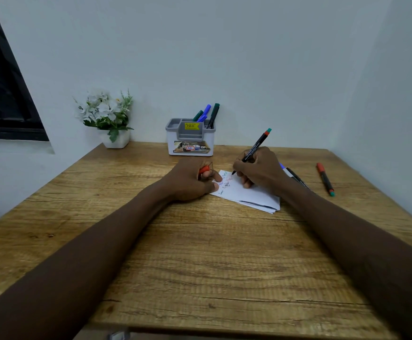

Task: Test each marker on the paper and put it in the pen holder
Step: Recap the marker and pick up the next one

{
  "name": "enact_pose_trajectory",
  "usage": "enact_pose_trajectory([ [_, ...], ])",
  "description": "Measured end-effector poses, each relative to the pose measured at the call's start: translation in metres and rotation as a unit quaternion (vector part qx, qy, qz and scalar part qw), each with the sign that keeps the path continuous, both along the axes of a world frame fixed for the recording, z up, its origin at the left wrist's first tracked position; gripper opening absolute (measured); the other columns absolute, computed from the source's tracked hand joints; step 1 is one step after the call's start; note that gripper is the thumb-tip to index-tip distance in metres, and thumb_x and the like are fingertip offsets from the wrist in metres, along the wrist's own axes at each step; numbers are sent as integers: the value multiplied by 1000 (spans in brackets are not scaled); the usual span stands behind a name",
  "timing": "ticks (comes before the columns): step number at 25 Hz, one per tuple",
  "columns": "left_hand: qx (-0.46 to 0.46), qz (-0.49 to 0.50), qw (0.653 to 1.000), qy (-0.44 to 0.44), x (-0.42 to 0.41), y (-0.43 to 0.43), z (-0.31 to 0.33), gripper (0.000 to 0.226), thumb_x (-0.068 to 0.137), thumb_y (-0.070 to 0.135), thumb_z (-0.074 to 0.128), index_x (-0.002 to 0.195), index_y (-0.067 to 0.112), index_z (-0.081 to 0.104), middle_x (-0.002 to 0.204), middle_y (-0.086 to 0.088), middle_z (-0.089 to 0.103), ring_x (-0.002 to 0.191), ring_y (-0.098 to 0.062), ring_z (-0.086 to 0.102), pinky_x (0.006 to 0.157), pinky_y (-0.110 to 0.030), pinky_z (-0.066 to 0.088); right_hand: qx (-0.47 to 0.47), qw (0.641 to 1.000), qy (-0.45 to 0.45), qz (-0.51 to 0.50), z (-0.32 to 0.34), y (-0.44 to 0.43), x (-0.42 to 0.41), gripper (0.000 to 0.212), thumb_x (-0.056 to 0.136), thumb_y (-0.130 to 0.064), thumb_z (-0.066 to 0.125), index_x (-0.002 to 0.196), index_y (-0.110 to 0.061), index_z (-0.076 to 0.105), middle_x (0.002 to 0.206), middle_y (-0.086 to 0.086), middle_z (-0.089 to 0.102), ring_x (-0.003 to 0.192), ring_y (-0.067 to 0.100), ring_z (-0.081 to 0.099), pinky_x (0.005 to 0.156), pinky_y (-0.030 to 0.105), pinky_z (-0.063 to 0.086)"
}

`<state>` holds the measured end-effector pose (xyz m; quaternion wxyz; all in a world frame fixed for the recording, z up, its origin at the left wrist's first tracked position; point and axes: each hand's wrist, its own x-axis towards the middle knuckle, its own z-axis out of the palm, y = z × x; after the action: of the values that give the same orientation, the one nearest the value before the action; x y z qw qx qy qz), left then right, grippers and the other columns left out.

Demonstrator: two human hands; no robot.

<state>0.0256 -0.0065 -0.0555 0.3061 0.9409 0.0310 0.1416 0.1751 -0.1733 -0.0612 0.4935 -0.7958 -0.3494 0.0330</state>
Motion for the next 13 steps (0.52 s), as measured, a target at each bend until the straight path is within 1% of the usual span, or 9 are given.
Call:
enact_pose_trajectory([
  [1,-2,0,1000,1,0,0,0,31,84,18,80,72,20,51,98,7,76,110,-4,66,93,-41,57,3,1000,6,-1,-1,1,1,15,89,-10,70,82,3,72,64,12,73,48,21,69,48,28,56],
  [3,-4,5,1000,-3,0,-3,0,27,89,30,75,74,16,57,92,2,73,97,-8,66,87,-38,56,-4,1000,9,-2,-1,1,2,15,88,-10,72,81,3,72,64,12,74,50,23,70,49,29,58],
  [4,-10,14,1000,1,0,-5,1,30,94,40,67,79,14,63,88,0,69,90,-10,63,82,-34,52,-3,1000,13,-2,-2,2,1,15,88,-10,72,80,3,72,63,12,73,50,24,70,49,30,58],
  [5,-21,23,999,11,-1,-7,3,39,100,47,54,85,15,70,89,1,67,88,-10,59,81,-33,47,5,1000,23,0,-1,2,1,15,88,-9,71,80,3,72,63,12,73,50,24,69,50,31,58],
  [6,-42,24,999,16,-1,-8,4,47,105,48,41,87,18,73,92,4,66,92,-11,59,83,-33,45,17,999,38,3,-1,1,1,14,88,-8,71,81,4,71,64,13,72,50,24,68,50,31,58],
  [7,-73,17,997,15,-2,-8,5,51,108,42,32,83,18,70,95,5,68,98,-14,61,87,-35,46,31,998,58,9,1,1,0,13,89,-7,71,84,5,71,66,14,72,50,24,67,50,31,58],
  [9,-114,6,993,7,-3,-7,5,48,110,25,26,74,13,56,96,0,73,104,-19,64,95,-41,48,65,991,112,38,5,-1,-2,9,90,-4,72,92,3,67,72,17,71,52,23,67,51,32,59],
  [10,-113,12,994,4,-2,-6,4,48,110,23,24,74,11,54,95,-1,73,102,-18,63,94,-41,48,81,985,137,59,7,-2,-4,11,89,-2,74,95,0,65,73,18,71,53,23,67,51,32,58],
  [13,-69,52,996,-20,2,-2,2,51,110,38,30,86,16,69,93,3,67,89,-11,58,78,-34,43,88,980,144,101,10,-3,-9,18,86,-7,82,92,-5,65,69,13,70,52,19,64,49,29,55],
])
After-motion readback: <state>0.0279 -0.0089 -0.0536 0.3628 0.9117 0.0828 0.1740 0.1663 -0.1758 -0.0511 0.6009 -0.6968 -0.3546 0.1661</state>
